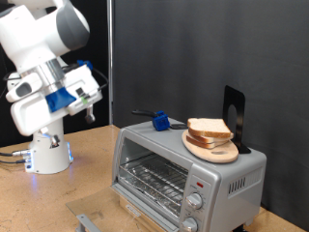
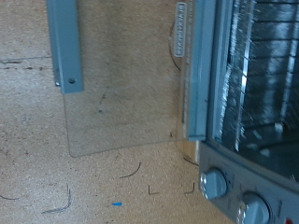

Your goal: Make a piece of toast with the oven

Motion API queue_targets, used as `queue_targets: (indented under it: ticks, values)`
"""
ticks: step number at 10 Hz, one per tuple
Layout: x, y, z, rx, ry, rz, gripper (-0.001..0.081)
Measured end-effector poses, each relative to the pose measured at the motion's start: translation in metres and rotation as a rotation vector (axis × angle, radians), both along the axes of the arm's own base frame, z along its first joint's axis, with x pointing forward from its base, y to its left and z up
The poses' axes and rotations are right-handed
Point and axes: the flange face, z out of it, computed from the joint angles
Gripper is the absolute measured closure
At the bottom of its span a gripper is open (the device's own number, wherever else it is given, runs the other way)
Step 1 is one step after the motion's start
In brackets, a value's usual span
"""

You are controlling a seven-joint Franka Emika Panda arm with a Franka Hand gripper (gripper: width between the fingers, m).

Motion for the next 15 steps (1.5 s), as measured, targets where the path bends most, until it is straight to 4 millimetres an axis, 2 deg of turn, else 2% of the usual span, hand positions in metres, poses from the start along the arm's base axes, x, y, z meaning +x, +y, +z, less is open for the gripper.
queue_targets:
  ticks: [1,3,4,5,7,9,11,12,14,15]
  values:
    - [0.002,0.006,0.008,0.018,0.021,-0.051,0.0124]
    - [0.003,0.011,0.008,0.067,-0.014,-0.013,0.0124]
    - [0.006,0.025,0.016,0.153,-0.037,0.033,0.0124]
    - [0.006,0.041,0.028,0.222,-0.037,0.124,0.0124]
    - [0.005,0.067,0.051,0.247,-0.046,0.331,0.0124]
    - [0.004,0.094,0.070,0.105,-0.104,0.483,0.0124]
    - [0.005,0.126,0.089,-0.116,-0.217,0.543,0.0124]
    - [-0.002,0.133,0.091,-0.197,-0.270,0.547,0.0124]
    - [-0.003,0.135,0.090,-0.117,-0.253,0.574,0.0124]
    - [-0.003,0.144,0.095,-0.091,-0.291,0.626,0.0124]
